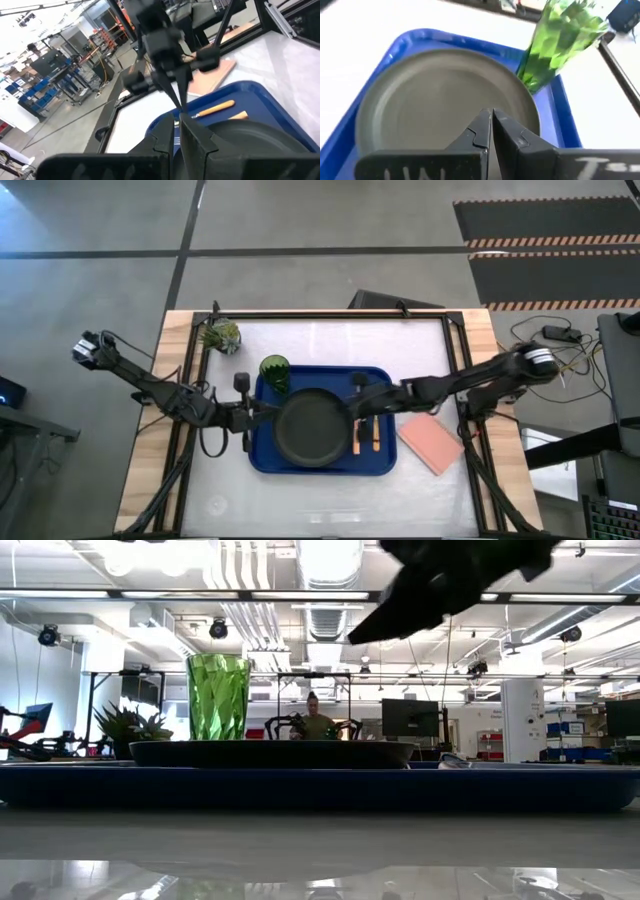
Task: Pick and place plate/cup/fork/spoon on tray
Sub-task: Return to Home Position
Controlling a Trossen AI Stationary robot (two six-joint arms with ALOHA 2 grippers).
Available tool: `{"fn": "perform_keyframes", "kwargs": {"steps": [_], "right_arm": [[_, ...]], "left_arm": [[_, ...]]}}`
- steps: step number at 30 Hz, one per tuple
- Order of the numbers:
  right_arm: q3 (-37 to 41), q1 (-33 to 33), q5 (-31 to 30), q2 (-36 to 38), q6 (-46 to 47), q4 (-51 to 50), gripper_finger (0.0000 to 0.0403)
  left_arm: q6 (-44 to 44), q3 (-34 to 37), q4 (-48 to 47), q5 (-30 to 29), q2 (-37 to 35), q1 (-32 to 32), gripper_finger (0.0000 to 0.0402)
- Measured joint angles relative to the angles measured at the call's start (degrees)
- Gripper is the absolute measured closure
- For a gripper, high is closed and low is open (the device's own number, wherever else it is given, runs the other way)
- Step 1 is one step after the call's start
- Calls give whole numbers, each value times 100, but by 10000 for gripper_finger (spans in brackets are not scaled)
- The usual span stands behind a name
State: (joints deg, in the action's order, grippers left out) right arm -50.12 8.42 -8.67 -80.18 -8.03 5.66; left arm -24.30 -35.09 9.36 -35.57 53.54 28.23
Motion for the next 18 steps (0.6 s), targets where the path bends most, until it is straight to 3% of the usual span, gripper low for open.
{"fn": "perform_keyframes", "kwargs": {"steps": [9, 18], "right_arm": [[1379, -281, 165, 1606, -50, 684, 394], [2263, -619, 164, 2918, -43, 705, 394]], "left_arm": [[153, 287, 10, -128, -116, -13, 391], [629, 434, -983, -32, -1153, -13, 391]]}}
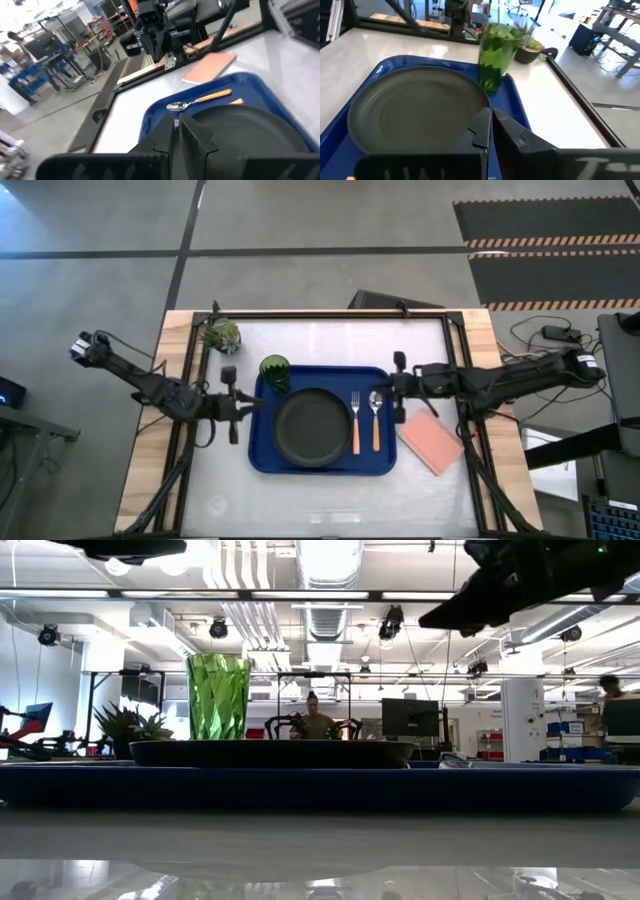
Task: Pick and place plate/cup/fork/spoon on tray
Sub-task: Return to Home Position
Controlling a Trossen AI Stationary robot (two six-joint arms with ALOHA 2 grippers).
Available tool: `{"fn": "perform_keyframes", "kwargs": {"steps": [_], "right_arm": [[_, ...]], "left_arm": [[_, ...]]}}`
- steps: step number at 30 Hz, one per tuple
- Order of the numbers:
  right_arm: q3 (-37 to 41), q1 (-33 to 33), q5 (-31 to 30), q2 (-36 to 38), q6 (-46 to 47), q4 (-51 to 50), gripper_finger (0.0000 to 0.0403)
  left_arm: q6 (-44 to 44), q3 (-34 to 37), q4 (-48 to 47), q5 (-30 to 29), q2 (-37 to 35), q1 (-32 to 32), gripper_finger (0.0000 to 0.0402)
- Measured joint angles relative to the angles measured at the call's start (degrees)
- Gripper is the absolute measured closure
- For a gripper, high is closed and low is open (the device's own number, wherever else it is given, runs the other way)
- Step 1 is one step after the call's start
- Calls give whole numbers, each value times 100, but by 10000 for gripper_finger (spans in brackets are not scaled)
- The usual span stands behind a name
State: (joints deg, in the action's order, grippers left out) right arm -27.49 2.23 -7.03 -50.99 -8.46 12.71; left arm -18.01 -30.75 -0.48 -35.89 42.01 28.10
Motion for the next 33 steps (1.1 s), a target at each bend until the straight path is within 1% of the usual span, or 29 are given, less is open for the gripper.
{"fn": "perform_keyframes", "kwargs": {"steps": [4, 11, 13, 17, 22, 29, 33], "right_arm": [[279, -124, -1, 427, 16, 1, 394], [639, -295, -1, 962, -9, 2, 394], [762, -344, 0, 1103, -12, -3, 394], [1014, -436, 0, 1370, -10, -12, 394], [1283, -545, -1, 1703, -10, -12, 394], [1534, -604, 0, 2173, -95, -23, 394], [1640, -604, -2, 2449, -166, -47, 394]], "left_arm": [[158, 438, 110, 120, -520, -2, 391], [441, 1427, 705, 170, -1474, -11, 391], [463, 1673, 959, 172, -1737, -11, 391], [470, 2073, 1165, 170, -2260, -11, 391], [475, 2482, 1372, 165, -2830, -13, 391], [563, 2929, 1348, 161, -3492, -32, 391], [570, 3023, 1332, 154, -3776, -35, 391]]}}
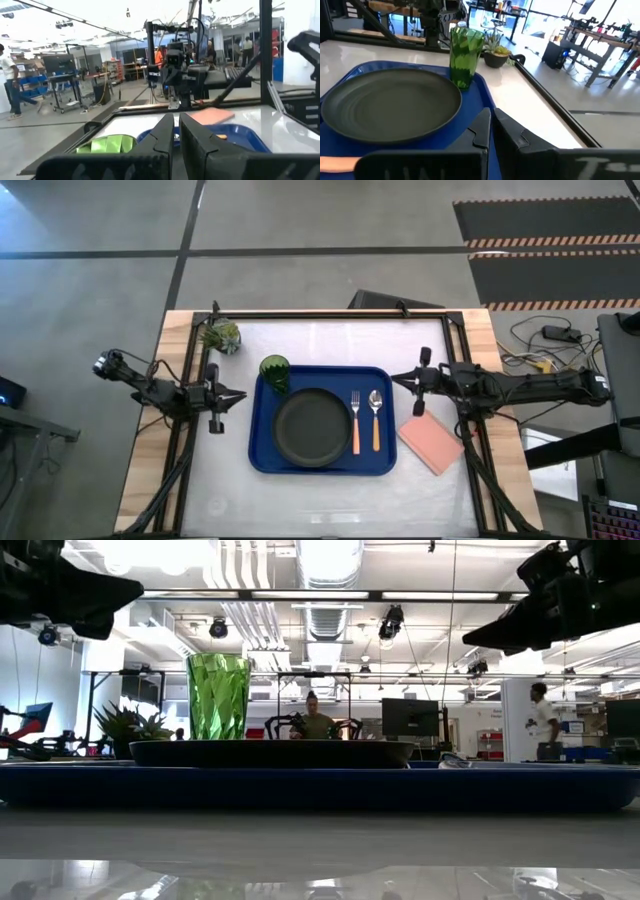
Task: Pick and place plate/cup/fork/spoon on tray
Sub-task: Return to Home Position
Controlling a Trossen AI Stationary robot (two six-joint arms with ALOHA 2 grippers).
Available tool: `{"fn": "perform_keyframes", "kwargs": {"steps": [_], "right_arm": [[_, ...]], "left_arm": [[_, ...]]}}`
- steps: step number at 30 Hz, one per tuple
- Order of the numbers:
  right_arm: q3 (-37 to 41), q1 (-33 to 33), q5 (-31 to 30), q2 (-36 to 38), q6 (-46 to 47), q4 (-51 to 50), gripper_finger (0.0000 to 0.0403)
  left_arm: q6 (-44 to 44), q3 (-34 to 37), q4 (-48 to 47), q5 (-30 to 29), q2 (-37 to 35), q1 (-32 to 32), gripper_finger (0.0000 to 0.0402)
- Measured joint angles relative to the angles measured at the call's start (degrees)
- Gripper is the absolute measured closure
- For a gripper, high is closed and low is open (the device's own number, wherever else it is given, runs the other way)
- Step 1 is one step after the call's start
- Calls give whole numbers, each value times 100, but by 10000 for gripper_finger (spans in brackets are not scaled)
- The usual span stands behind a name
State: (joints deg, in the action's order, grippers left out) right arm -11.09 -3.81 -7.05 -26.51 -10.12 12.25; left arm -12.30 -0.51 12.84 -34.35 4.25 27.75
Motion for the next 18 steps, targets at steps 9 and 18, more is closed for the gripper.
{"fn": "perform_keyframes", "kwargs": {"steps": [9, 18], "right_arm": [[101, 2, 0, 550, -43, -381, 394], [113, 2, 2, 1343, -60, -890, 394]], "left_arm": [[-18, 4, -58, -20, -130, 0, 391], [-1, 11, -50, -20, -131, 0, 391]]}}
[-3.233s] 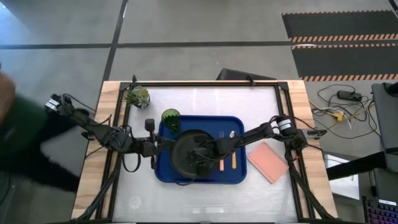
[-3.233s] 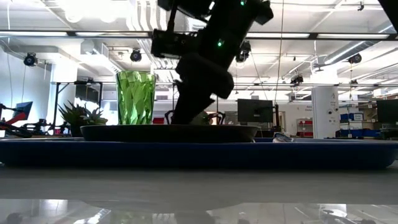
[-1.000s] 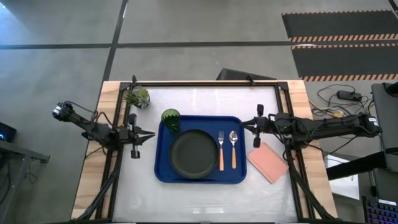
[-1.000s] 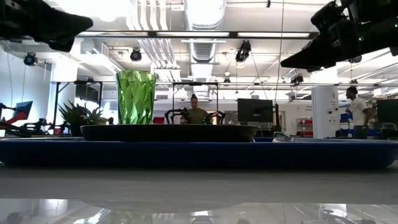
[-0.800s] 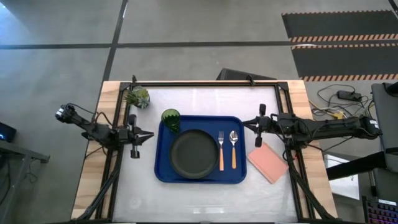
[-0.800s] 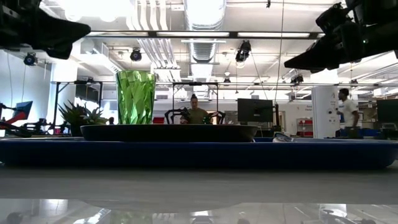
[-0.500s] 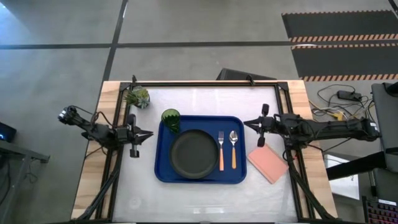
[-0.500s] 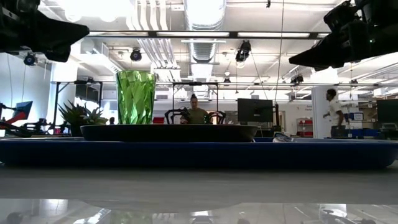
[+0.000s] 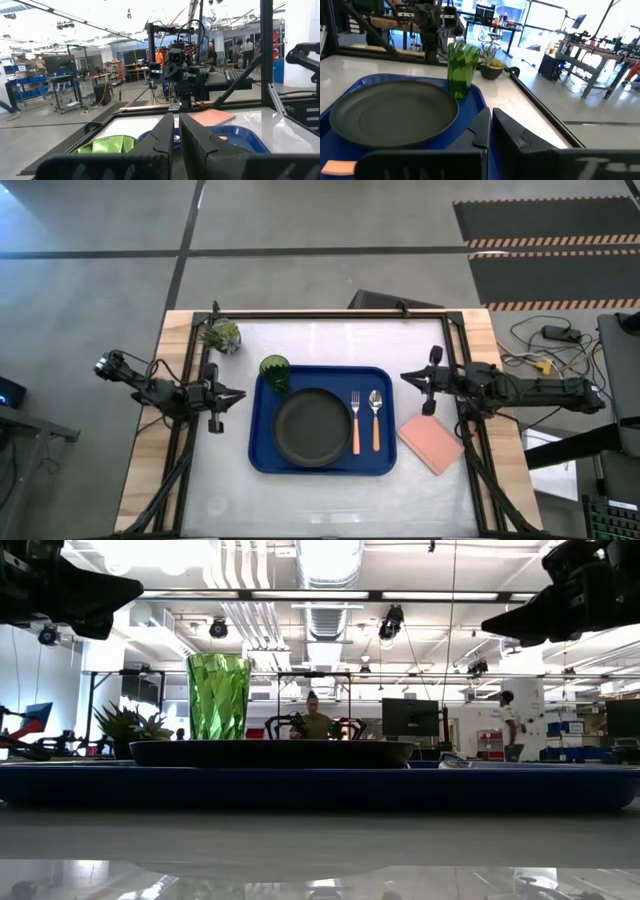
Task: Pick and place plate/cup/fork/spoon on tray
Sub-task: Return to Home Position
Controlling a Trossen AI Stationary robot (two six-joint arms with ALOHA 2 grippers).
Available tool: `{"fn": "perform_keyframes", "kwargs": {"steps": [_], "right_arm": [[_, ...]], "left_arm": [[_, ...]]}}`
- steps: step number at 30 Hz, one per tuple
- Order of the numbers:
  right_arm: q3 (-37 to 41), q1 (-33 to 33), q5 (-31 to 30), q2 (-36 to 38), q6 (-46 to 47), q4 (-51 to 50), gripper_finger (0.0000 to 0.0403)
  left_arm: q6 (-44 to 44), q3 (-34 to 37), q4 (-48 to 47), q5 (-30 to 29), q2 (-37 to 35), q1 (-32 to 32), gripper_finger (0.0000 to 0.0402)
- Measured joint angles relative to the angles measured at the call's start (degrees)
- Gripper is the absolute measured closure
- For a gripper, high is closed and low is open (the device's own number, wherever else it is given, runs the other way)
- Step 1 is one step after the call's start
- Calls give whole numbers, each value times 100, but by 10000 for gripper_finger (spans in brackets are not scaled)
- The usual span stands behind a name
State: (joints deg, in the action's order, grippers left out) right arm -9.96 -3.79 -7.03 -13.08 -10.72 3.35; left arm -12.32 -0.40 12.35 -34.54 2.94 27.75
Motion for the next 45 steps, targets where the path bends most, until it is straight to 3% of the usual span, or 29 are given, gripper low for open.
{"fn": "perform_keyframes", "kwargs": {"steps": [12, 20, 25, 30, 40, 45], "right_arm": [[169, 0, -5, 1300, -215, -840, 394], [532, 0, 247, 1303, -550, -783, 394], [925, 0, 344, 1188, -578, -143, 394], [925, 2, 449, 1025, -295, 83, 394], [927, 2, 404, 990, 1236, 147, 394], [929, 2, 404, 992, 1208, 146, 394]], "left_arm": [[-4, 7, 42, 0, 1, 2, 391], [-7, 11, 58, -3, 49, 2, 391], [-7, 13, 49, 1, 135, 4, 391], [-9, 13, 51, 2, 238, 7, 391], [-9, 15, 38, 2, 324, 5, 391], [-9, 15, 32, 4, 433, 4, 391]]}}
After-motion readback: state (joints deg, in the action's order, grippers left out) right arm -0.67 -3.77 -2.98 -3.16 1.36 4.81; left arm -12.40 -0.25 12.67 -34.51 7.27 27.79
